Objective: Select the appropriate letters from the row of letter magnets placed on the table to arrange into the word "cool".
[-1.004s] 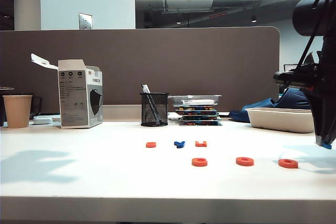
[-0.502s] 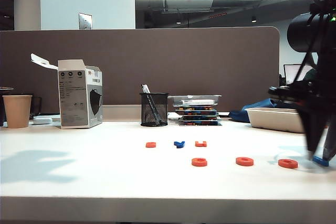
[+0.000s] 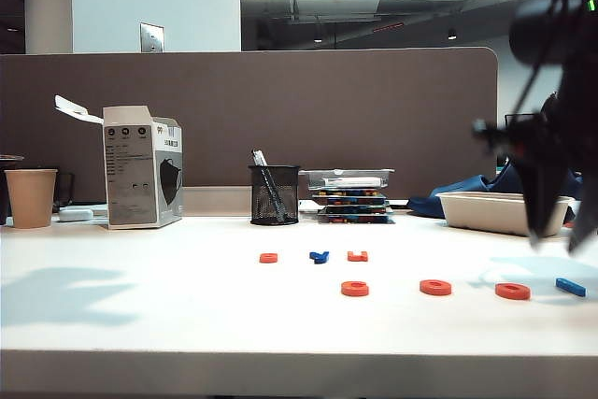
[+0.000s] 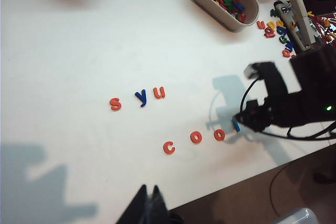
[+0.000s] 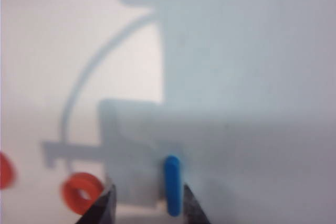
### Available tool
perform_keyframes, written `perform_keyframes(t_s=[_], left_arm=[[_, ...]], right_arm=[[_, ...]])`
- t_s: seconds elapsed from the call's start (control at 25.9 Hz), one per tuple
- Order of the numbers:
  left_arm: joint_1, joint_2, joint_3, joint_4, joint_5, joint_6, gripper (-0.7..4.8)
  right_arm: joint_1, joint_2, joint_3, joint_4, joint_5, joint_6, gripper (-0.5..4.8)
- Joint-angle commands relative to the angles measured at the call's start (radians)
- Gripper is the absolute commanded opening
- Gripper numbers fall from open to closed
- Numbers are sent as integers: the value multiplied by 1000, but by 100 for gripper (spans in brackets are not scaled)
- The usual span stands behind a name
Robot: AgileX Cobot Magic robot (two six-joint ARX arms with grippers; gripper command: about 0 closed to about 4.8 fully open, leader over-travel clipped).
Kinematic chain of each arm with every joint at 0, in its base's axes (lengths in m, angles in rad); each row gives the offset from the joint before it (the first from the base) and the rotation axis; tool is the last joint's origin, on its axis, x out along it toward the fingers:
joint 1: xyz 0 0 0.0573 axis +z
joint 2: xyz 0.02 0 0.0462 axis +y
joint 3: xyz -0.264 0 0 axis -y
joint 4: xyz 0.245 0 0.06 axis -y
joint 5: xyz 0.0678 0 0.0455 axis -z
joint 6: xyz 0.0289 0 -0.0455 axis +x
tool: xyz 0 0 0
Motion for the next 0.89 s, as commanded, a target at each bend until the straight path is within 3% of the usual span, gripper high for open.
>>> perform_keyframes(t_s=[0.04, 0.12, 0.15, 0.31, 0.62, 0.7, 0.77, 0.89], left_arm=[[2, -4, 3, 10, 3, 3, -4], [2, -4, 3, 14, 3, 3, -5], [2, -4, 3, 16, 3, 3, -5], [2, -4, 3, 21, 3, 3, -5], [2, -1, 2, 52, -28, 29, -5], [2, 11, 2, 145, -95, 97, -5], [17, 22, 3, 253, -169, 171, -5], [132, 29, 3, 389, -179, 217, -5]], right_arm=[[-3, -22, 113, -34, 8, -3, 154], [-8, -30, 202, -62, 28, -23, 108], [-16, -34, 256, -79, 28, -53, 0], [-71, -94, 342, -91, 26, -126, -1], [-335, -277, 341, -118, -27, -232, -1], [-396, -331, 312, -107, -108, -231, -1], [-437, -393, 261, -83, -122, -230, -1], [-455, -497, 175, -69, -125, -224, -2]])
